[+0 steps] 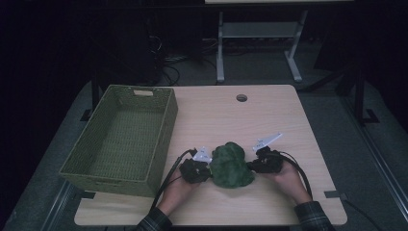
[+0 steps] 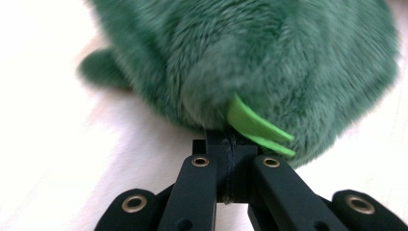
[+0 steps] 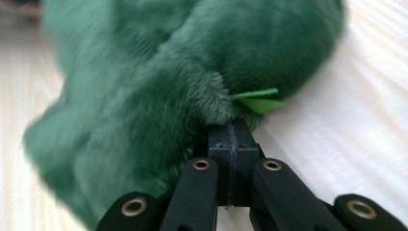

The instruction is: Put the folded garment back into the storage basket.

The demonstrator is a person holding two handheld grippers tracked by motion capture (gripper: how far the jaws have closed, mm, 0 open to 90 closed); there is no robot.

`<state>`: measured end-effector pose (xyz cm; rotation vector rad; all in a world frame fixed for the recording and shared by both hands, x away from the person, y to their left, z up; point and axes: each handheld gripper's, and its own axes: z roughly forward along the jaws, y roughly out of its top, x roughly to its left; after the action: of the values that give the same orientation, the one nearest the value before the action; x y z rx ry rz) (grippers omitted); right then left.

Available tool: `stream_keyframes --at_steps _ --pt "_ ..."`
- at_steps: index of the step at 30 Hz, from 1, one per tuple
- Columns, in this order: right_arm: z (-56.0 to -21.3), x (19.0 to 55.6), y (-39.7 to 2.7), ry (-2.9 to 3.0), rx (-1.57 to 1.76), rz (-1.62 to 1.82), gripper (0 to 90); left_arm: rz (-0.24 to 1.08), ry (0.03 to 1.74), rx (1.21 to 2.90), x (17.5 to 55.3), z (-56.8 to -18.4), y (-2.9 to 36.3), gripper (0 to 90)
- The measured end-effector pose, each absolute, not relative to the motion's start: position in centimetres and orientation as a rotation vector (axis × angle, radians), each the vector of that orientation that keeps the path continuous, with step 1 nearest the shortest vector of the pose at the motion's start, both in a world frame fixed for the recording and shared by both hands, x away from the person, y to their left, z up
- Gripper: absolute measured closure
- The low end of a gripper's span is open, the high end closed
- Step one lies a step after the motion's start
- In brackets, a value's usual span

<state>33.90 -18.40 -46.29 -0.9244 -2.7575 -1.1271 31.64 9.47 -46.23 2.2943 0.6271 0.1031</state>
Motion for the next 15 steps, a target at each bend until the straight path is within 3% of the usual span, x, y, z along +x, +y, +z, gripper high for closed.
stream_keyframes --at_steps 8,15 --pt "-46.2 31.9 -18.9 -2.786 -0.931 -1.164 88.7 0.106 0.619 2.298 32.1 -46.0 10.3 88.2" --pt "-45.8 31.0 -22.2 -2.840 -1.131 -1.297 60.8 0.098 0.591 2.292 31.5 -44.8 11.4 72.8"
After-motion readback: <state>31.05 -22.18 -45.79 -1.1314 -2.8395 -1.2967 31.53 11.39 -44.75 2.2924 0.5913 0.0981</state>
